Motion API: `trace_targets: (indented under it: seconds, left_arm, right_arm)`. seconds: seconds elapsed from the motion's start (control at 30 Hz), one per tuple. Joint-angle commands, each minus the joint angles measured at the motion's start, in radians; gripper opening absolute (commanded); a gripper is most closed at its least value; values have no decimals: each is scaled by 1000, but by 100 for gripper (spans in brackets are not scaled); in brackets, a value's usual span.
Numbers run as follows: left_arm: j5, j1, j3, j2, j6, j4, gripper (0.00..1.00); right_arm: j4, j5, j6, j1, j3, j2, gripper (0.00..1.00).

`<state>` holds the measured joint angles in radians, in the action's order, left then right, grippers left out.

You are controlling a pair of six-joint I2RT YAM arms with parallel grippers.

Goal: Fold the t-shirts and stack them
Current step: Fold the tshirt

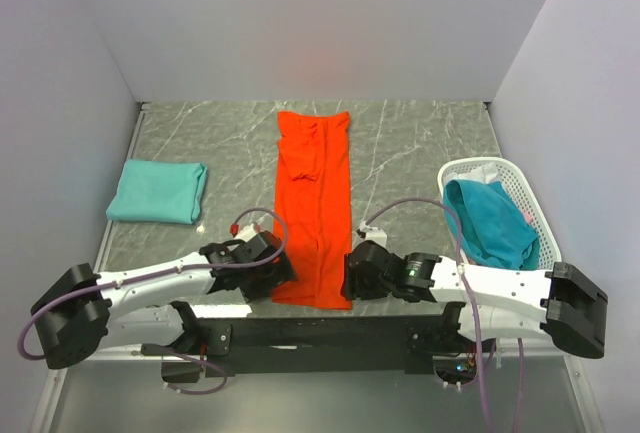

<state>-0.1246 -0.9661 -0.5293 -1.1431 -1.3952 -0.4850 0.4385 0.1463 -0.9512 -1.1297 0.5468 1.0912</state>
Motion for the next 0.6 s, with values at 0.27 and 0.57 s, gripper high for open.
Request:
trace_targets:
  seconds: [0.27, 0.57]
  left_arm:
    - [-17, -11, 123, 71, -76, -72, 62]
    - [-21, -11, 150, 16, -74, -38, 42]
  right_arm:
    - [-145, -86, -54, -5, -50, 61, 53]
    - [-196, -125, -73, -7, -90, 85, 46]
